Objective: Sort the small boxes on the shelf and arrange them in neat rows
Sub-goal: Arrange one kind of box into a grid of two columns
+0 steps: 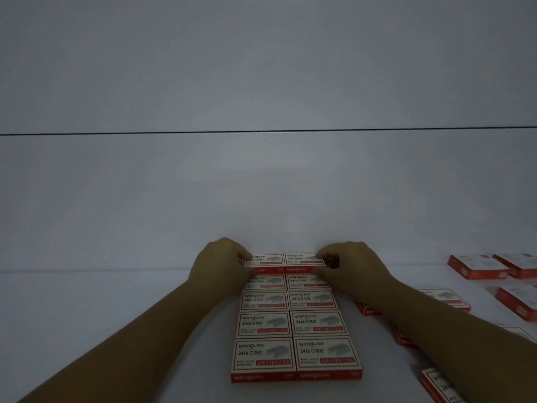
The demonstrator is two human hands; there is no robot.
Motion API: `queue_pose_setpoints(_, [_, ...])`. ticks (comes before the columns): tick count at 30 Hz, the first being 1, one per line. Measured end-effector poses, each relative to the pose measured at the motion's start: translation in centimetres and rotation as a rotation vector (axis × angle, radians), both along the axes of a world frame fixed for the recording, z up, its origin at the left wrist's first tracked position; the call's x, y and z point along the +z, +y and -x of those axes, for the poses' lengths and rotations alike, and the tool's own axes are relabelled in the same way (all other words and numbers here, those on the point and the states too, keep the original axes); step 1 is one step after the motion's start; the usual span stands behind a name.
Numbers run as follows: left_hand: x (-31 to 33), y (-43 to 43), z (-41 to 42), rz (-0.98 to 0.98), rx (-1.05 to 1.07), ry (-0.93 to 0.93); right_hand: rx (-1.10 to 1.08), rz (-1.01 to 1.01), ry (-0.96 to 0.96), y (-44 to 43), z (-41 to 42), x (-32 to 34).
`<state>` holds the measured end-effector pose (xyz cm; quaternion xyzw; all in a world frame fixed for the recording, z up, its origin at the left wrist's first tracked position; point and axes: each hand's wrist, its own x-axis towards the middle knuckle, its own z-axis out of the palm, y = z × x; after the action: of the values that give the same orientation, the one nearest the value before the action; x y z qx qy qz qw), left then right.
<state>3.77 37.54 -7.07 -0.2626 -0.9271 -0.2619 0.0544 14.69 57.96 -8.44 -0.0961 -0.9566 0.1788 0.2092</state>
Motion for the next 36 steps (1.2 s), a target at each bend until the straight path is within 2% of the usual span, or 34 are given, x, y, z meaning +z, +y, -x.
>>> queue_pose_setpoints(11, [1.2,-0.3,0.2,-0.044,-0.083,-0.188,-0.042,0.158,0.031,0.5,0.2,0.1])
queue_pose_setpoints(13, [1.9,-0.5,0.1,-0.015,-0.073,-0.147,-0.113,0.128,0.062,0.6,0.1,0.2])
queue_pose_setpoints(16, [3.4,-0.9,-0.1,-0.018,-0.014,0.036,-0.174,0.161,0.15,0.8,0.1,0.9])
queue_pose_setpoints(20, [5.0,-0.5,-2.2,-0.079,-0.114,0.143,-0.142,0.456,0.231,1.7,-0.3,3.1])
queue_pose_setpoints(23, [5.6,0.4,-5.0,-0.08,-0.292,0.129,-0.085,0.849,0.327,2.9,-1.6,4.7])
queue_pose_setpoints(24, [5.7,0.8,-6.0,-0.077,-0.363,0.11,-0.048,0.921,0.333,3.5,-2.2,5.2])
queue_pose_setpoints(25, [5.6,1.3,-6.9,-0.056,-0.435,0.105,-0.014,0.901,0.292,4.1,-3.1,5.7])
queue_pose_setpoints(26, [5.5,2.0,-7.8,-0.009,-0.508,0.114,0.005,0.769,0.191,4.8,-4.2,6.1])
queue_pose_setpoints(28, [5.0,3.9,-9.2,0.132,-0.629,0.142,0.005,0.337,-0.069,6.1,-6.5,6.9])
queue_pose_setpoints(30, [4.3,6.2,-10.0,0.267,-0.682,0.161,-0.014,0.07,-0.296,7.3,-8.7,7.1])
queue_pose_setpoints(33, [3.0,9.5,-10.2,0.38,-0.662,0.178,-0.045,-0.053,-0.579,8.1,-11.1,6.4])
queue_pose_setpoints(36, [1.6,11.8,-10.4,0.394,-0.615,0.203,-0.032,-0.04,-0.62,8.4,-12.3,5.2])
